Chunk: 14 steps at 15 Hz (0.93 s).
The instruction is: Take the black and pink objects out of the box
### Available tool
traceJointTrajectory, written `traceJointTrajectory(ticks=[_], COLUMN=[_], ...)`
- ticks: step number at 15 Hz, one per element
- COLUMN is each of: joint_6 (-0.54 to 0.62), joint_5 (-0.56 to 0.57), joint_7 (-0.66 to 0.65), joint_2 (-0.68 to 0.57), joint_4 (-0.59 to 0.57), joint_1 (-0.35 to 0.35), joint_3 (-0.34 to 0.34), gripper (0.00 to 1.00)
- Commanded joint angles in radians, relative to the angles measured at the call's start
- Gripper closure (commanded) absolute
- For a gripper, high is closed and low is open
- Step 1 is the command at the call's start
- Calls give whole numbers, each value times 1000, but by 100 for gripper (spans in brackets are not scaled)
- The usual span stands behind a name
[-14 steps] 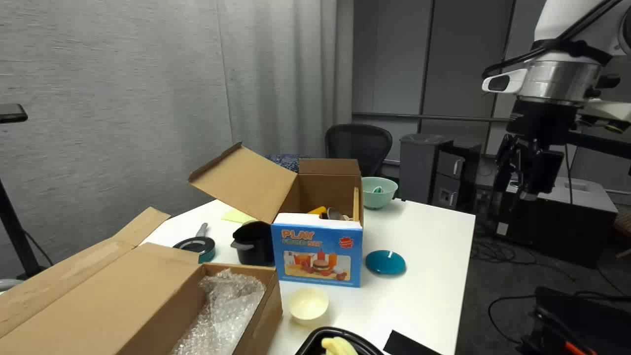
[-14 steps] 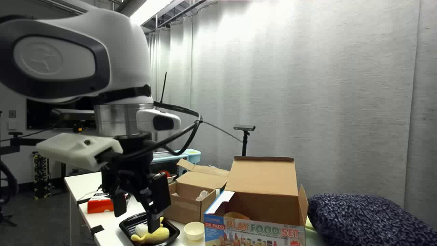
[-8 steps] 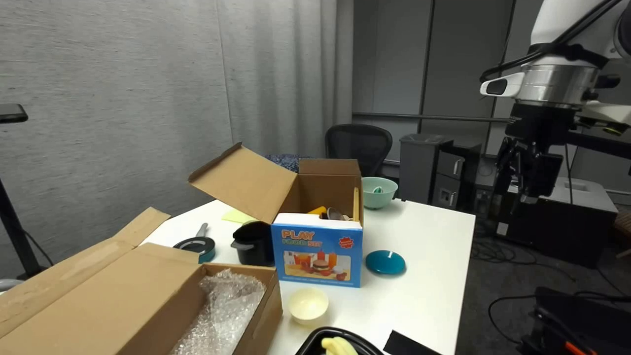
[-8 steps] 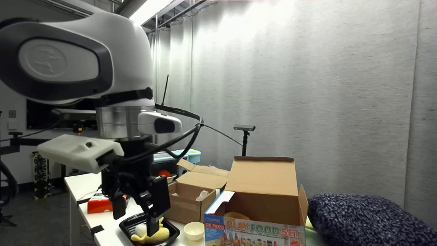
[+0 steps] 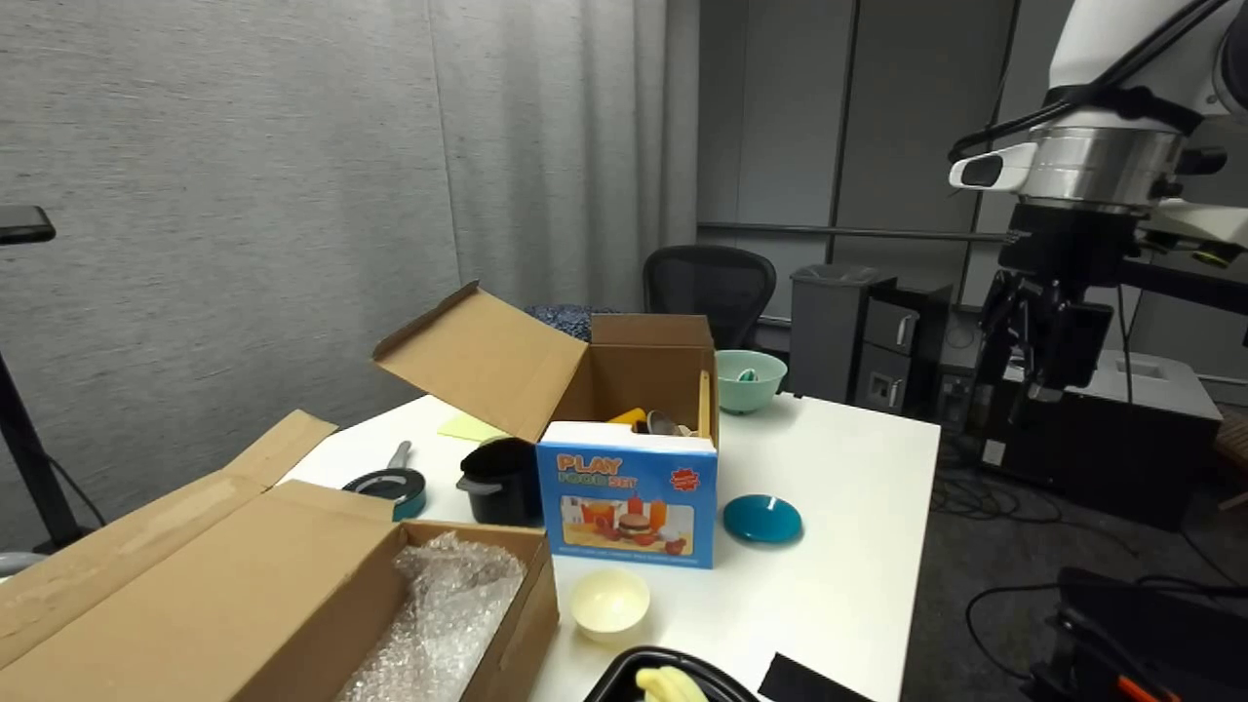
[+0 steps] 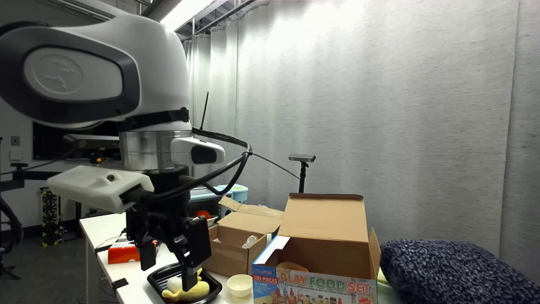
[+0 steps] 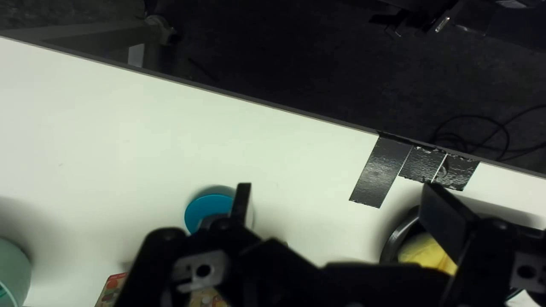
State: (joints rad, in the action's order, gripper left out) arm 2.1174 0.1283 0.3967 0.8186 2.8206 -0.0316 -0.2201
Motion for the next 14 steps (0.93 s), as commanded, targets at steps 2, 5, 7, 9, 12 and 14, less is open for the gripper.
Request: traceJointTrajectory(ticks=[2,5,7,9,12,14], joint_6=[57,142,212,278,401,413], joint_5=[-25,-55,-76,-92,-109,-152], joint_7=[-17,-34,-44,-57,-35,-26], joint_2=[-45,-140,-234,-334,-490,-561], joint_4=[-54,-134,-198,-264,-366,-424], joint_1=[12,31,49,62,83,93], joint_3=[4,8,12,20,24,25], gripper=[0,0,0,0,0,0])
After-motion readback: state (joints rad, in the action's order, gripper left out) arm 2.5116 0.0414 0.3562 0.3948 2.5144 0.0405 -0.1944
